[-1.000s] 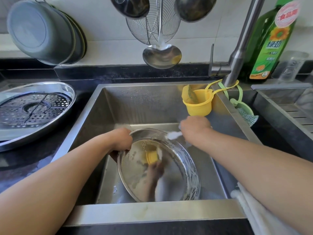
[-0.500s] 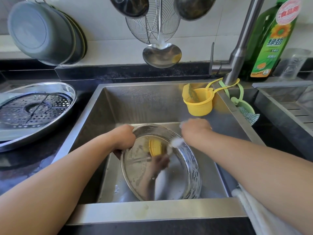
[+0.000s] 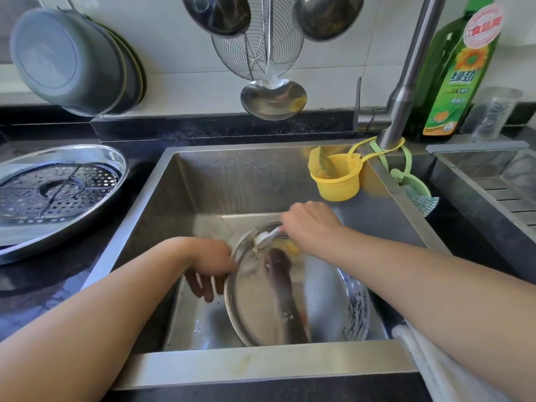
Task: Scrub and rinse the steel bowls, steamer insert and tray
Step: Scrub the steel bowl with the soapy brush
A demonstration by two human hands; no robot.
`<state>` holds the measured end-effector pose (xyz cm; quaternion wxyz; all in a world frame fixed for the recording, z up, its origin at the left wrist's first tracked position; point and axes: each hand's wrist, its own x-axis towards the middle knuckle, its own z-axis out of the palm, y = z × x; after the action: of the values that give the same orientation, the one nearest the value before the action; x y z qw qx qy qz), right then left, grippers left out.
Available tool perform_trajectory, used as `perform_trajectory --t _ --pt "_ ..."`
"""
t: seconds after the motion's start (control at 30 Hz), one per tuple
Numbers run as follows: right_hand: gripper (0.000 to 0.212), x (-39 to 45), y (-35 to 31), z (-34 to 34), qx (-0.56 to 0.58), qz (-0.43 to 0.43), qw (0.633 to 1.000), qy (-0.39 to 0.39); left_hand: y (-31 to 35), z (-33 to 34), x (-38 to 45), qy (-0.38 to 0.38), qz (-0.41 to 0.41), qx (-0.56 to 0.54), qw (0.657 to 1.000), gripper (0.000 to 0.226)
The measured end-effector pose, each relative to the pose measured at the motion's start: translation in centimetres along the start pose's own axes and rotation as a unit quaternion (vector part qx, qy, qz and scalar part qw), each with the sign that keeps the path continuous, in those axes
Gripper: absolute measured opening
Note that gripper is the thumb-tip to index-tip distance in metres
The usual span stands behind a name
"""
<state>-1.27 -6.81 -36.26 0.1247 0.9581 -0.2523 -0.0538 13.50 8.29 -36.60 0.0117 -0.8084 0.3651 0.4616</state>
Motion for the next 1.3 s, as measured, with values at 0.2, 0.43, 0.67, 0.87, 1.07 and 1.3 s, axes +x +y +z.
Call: perform_trajectory --t 0.2,0.43,0.67,0.87,1.07,1.3 --pt "0.009 -0.1 1.0 0.0 -0.076 -0.022 0.950 -0.303 -1.2 0.6 0.5 -0.063 -0.059 0.077 0.993 0.034" --pt "0.027 0.1 1.1 -2.6 -0.052 -0.039 0.947 -0.316 -0.3 3.0 2.4 0.041 0.042 -0.082 0.995 0.027" --pt "0.035 0.0 0.5 -1.2 -0.022 0.003 0.929 -0.370 -0.7 2.6 2.8 0.116 0.002 -0.114 0.987 0.018" --pt "0.026 0.1 -1.2 -0.3 0.045 0.022 0.968 -0.248 -0.6 4.2 3.0 0.058 0.012 -0.115 0.992 0.016" --pt "0.011 -0.3 -3.1 1.1 0.111 -0.125 0.965 -0.200 -0.6 3.2 1.2 -0.169 -0.068 -0.027 0.983 0.021" --pt "0.034 -1.0 -2.8 1.1 0.115 -0.207 0.855 -0.462 -2.4 1.0 3.0 0.053 -0.117 -0.072 0.989 0.039"
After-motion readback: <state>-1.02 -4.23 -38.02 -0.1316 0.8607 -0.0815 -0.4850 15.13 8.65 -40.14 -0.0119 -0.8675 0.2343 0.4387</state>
